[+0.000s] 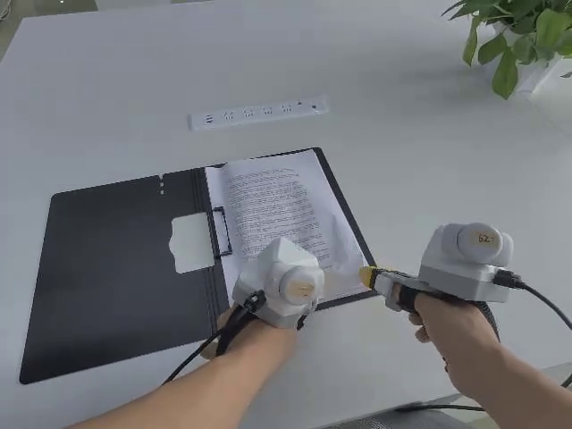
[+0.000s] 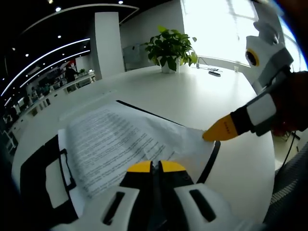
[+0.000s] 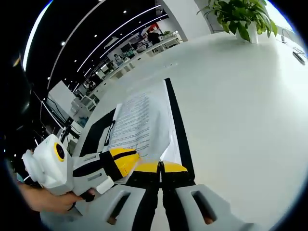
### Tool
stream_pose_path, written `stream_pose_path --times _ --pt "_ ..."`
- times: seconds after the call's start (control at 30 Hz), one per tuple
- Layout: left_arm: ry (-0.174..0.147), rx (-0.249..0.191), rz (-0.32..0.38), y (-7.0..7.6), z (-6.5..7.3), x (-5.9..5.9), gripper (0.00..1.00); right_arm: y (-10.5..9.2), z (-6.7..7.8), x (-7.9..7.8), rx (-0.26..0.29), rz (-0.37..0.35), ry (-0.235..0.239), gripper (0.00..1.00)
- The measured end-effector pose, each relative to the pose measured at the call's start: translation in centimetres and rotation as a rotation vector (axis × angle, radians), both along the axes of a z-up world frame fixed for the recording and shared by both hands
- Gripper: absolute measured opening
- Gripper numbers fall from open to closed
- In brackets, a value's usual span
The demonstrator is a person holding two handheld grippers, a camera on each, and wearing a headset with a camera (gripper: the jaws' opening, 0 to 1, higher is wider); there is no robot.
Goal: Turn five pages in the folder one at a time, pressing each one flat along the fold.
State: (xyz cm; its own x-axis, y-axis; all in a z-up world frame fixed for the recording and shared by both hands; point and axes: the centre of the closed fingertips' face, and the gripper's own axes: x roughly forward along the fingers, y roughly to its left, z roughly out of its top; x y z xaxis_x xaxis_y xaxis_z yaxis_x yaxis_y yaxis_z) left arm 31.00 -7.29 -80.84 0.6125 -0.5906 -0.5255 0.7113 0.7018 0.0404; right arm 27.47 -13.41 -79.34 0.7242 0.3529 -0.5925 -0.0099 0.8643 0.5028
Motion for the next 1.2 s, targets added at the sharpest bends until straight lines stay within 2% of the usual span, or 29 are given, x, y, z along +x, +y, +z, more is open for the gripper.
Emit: stream_pose_path --times 0.1,0.2,0.3,0.4,0.57,0.8,1.0,1.2 --pt "0.005 -0.007 0.006 0.0 0.1 0.0 0.04 0.1 0.2 0.0 0.014 -0.005 -0.006 0.0" --pt "0.041 -0.043 0.026 0.3 0.2 0.0 0.03 0.3 0.5 0.0 0.032 -0.011 -0.015 0.0" --pt "0.043 -0.037 0.021 0.7 0.3 -0.2 0.01 0.5 0.8 -0.1 0.037 -0.007 -0.025 0.0" --pt "0.053 -0.044 0.029 1.3 0.5 -0.4 0.04 0.8 1.2 -0.1 0.042 0.001 -0.038 0.0" --pt "0.061 -0.034 0.047 2.9 0.8 -0.5 0.07 1.5 2.5 -0.2 0.052 0.02 -0.073 0.0" --pt "0.048 -0.048 0.078 5.2 2.3 -0.7 0.08 3.2 4.8 -0.2 0.071 0.05 -0.133 0.0" --pt "0.021 -0.072 0.098 6.7 4.4 -1.0 0.09 4.9 7.3 0.0 0.097 0.071 -0.199 0.0" --pt "-0.006 -0.114 0.116 8.0 6.7 -1.5 0.08 7.2 9.4 -0.4 0.116 0.098 -0.242 0.0"
